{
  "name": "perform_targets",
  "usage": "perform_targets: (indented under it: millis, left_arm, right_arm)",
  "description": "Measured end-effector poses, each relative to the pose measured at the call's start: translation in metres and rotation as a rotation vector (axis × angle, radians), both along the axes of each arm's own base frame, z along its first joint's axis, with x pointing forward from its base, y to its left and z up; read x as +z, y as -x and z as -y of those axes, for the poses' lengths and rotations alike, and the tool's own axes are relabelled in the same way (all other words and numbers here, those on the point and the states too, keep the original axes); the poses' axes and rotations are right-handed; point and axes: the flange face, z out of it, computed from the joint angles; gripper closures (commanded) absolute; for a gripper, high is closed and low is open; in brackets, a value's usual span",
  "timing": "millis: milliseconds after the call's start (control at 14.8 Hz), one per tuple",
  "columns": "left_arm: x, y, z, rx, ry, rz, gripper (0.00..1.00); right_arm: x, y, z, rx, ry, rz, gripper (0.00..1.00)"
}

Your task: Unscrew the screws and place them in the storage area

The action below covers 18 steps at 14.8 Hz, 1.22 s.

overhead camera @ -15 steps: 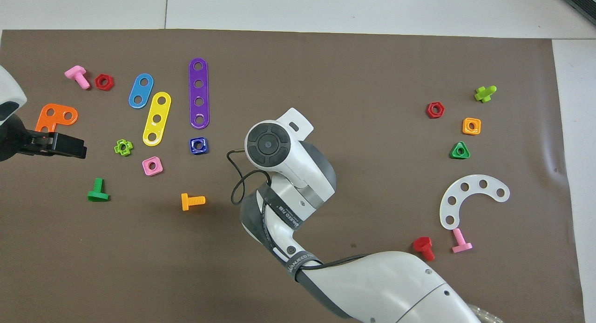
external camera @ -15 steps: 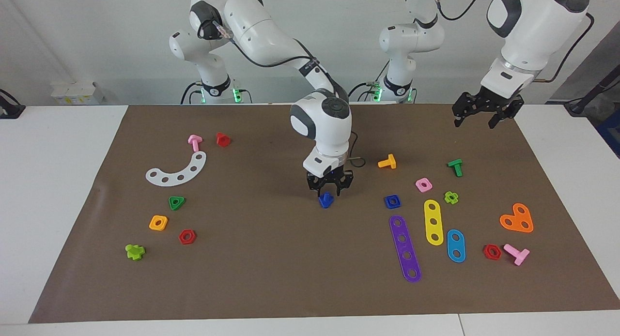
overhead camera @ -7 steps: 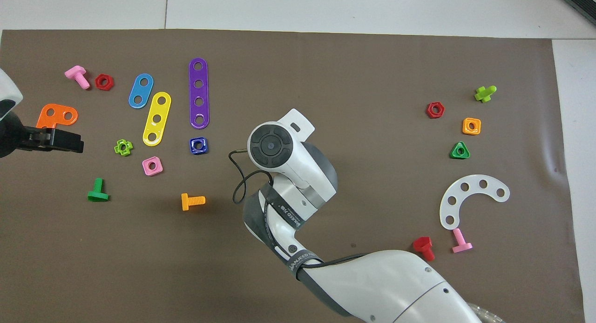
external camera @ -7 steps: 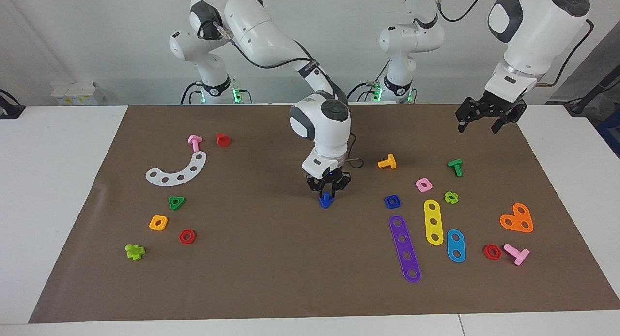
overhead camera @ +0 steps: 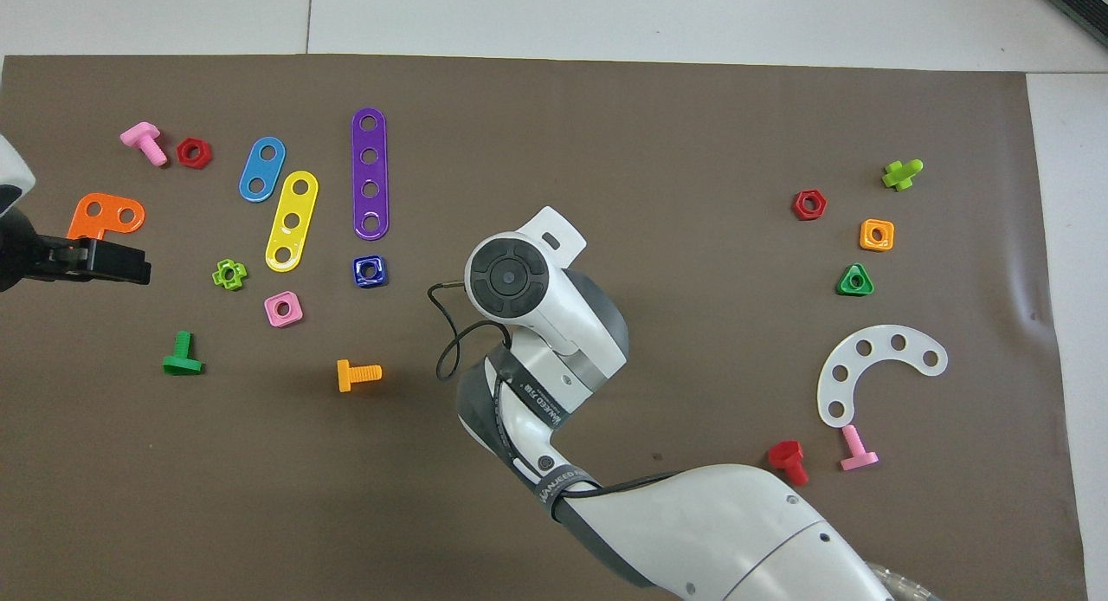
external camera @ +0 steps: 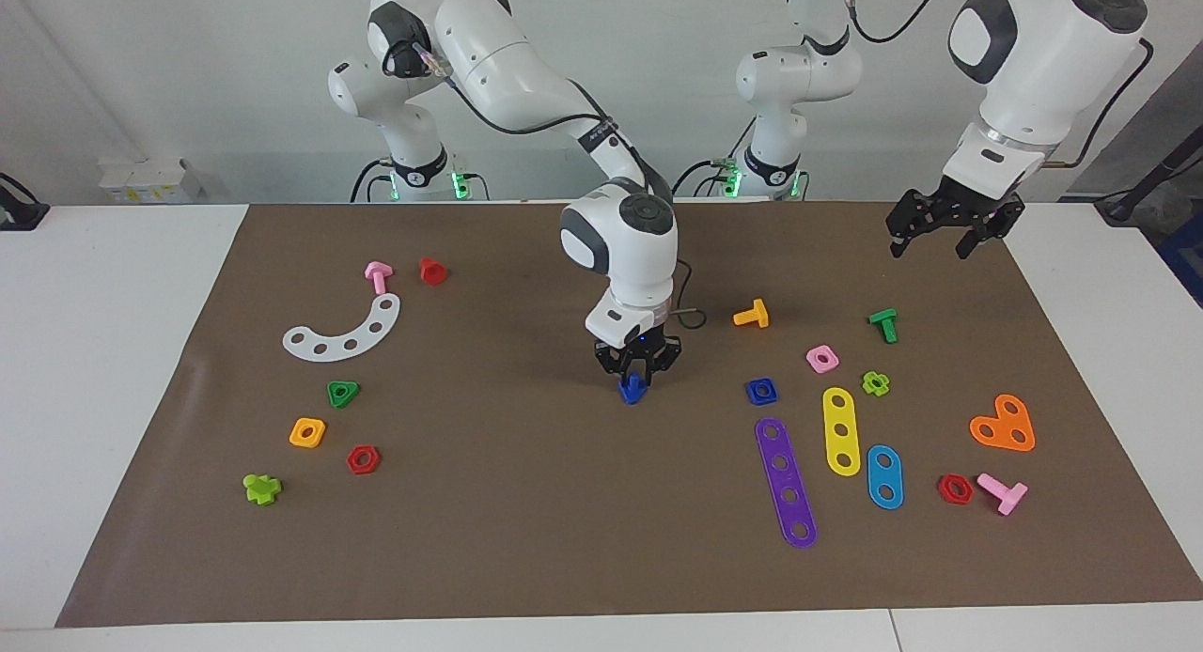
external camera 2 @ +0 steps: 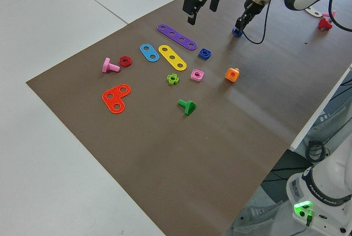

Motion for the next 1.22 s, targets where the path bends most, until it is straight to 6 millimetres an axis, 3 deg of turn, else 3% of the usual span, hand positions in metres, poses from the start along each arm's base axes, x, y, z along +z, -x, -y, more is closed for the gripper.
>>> perform_targets:
  millis: [203, 339, 542, 610, 678, 1085, 1220]
  left_arm:
    - [0.0001, 0.0001, -0.0014, 0.003, 0.0, -0.001, 0.0]
    - [0.0001, 0.0001, -0.0014, 0.003, 0.0, -0.001, 0.0]
    - [0.0001, 0.0001, -0.0014, 0.003, 0.0, -0.001, 0.0]
    - [0.0001, 0.0001, -0.0014, 0.003, 0.0, -0.001, 0.0]
    - [0.0001, 0.0001, -0.0014, 0.003, 0.0, -0.001, 0.0]
    - [0.0001, 0.0001, -0.0014, 0.003, 0.0, -0.001, 0.0]
    - [0.0001, 0.0001, -0.0014, 0.003, 0.0, -0.001, 0.0]
  right_arm:
    - [-0.0002, 0.0001, 0.0, 0.0, 0.0, 0.0, 0.61]
    - [-0.0001, 0.0, 0.0, 0.001, 0.0, 0.001, 0.69]
    - [-0.0001, -0.0003, 0.0003, 0.001, 0.001, 0.002, 0.71]
    - [-0.0001, -0.0005, 0.0006, 0.001, 0.002, 0.002, 0.8]
    - [0.0, -0.0007, 0.0009, 0.001, 0.002, 0.003, 1.0]
    - [0.0006, -0.0017, 0.0018, 0.012, 0.017, 0.016, 1.0]
    - [0.0089, -0.0038, 0.0033, 0.003, 0.013, 0.024, 1.0]
